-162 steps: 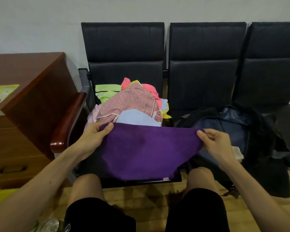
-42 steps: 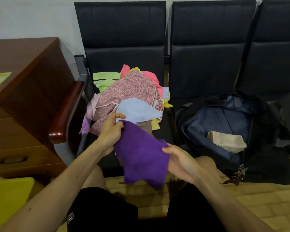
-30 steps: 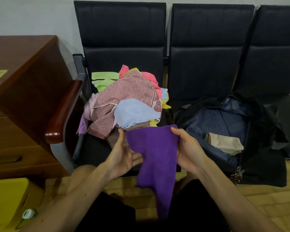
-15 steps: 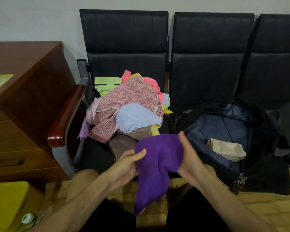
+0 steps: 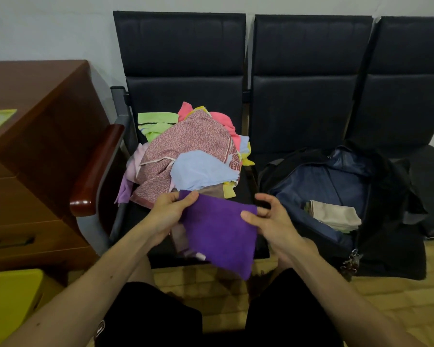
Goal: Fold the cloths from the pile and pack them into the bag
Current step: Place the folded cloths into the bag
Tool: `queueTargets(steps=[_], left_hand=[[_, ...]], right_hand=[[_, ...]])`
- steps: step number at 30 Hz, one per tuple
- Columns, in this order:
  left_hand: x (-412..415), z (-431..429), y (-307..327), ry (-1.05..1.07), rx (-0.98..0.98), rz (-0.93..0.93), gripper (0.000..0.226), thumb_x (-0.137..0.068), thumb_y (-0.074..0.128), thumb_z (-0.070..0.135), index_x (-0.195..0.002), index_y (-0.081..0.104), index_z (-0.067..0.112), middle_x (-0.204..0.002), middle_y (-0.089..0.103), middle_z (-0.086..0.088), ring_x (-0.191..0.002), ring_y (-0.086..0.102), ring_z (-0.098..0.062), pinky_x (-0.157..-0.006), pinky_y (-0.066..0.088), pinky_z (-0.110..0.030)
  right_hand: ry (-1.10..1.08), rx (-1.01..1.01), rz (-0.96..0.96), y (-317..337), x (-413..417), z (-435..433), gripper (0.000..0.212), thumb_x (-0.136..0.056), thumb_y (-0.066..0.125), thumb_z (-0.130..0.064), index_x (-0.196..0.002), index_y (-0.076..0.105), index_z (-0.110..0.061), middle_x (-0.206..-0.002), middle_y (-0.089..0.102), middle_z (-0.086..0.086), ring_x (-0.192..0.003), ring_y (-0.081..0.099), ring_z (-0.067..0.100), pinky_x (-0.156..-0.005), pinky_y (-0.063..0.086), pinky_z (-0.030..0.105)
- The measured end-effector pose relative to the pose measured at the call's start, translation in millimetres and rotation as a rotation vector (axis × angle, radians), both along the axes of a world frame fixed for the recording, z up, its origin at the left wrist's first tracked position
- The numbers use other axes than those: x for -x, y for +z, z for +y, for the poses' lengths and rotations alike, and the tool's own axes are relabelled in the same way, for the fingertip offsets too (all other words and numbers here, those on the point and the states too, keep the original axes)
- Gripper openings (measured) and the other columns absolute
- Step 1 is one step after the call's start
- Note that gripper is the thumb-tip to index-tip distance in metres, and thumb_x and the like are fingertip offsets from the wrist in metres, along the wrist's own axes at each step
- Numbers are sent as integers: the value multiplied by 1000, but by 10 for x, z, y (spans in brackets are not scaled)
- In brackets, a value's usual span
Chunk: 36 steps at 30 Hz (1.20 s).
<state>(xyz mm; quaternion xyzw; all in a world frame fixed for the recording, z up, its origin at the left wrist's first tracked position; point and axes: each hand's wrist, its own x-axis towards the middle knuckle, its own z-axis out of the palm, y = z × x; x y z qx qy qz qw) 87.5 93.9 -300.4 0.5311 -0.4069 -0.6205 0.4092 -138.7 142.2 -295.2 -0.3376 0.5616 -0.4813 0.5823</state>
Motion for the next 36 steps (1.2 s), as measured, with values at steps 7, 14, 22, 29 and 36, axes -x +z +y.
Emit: queueTargets(steps=[7,14,22,29,36], left_hand=[[21,-108,247,-73,22,80,33,-70,76,30,-91,77,5,-102,75,-12,-93,68,-19,-90,51,-32],[-10,-221,445,-28,254,20,10,-90,65,9,-93,73,13,-86,77,3,-79,71,-8,-74,57,-25],[13,-231,417,68,397,-21,13,-89,67,2,-93,73,13,-79,76,8,-75,69,-3,-69,55,-18],[14,-258,396,137,543,-230,15,-83,77,14,-86,75,28,-107,66,-3,-103,59,-15,-91,48,-31],[94,-137,483,50,541,-148,19,-89,70,10,-80,76,25,-82,73,6,-86,64,-14,-80,49,-34]], right_hand=[[172,235,271,356,113,-171,41,-86,73,-5,-125,62,-7,-89,76,1,-81,73,7,-64,56,18],[136,430,660,585,198,-283,28,-88,73,-24,-115,71,-15,-91,76,-5,-87,71,2,-77,60,25],[24,534,789,678,162,-261,21,-88,72,-37,-99,75,-19,-79,75,-4,-81,70,7,-79,58,43],[-67,548,831,542,160,-222,15,-82,79,-31,-94,70,-25,-81,70,-9,-80,66,9,-72,57,35],[-62,470,666,458,216,-211,16,-81,80,-29,-90,68,-23,-87,68,1,-84,66,15,-69,58,35]])
